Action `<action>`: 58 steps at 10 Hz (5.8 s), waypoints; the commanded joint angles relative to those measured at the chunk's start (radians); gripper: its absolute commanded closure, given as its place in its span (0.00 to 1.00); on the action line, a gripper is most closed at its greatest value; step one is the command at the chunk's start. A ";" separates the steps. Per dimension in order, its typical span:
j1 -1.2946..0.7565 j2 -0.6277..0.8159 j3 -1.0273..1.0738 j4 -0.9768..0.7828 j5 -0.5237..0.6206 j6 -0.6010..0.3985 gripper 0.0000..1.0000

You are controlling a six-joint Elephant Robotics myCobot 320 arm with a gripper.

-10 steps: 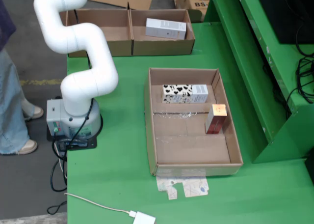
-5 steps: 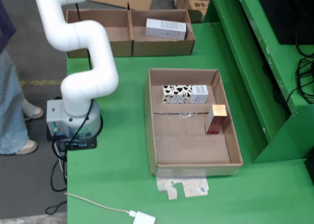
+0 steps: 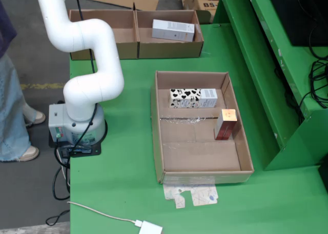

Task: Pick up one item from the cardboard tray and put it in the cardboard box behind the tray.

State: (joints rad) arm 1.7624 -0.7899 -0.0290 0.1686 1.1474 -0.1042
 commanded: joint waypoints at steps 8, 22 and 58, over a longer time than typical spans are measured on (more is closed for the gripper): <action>-0.084 -0.196 0.029 -0.350 0.047 -0.034 1.00; -0.161 -0.539 0.029 -0.099 0.080 -0.033 1.00; -0.161 -0.539 0.029 -0.099 0.080 -0.033 0.00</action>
State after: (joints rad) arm 1.6090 -1.3652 -0.0260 0.0581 1.2362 -0.1365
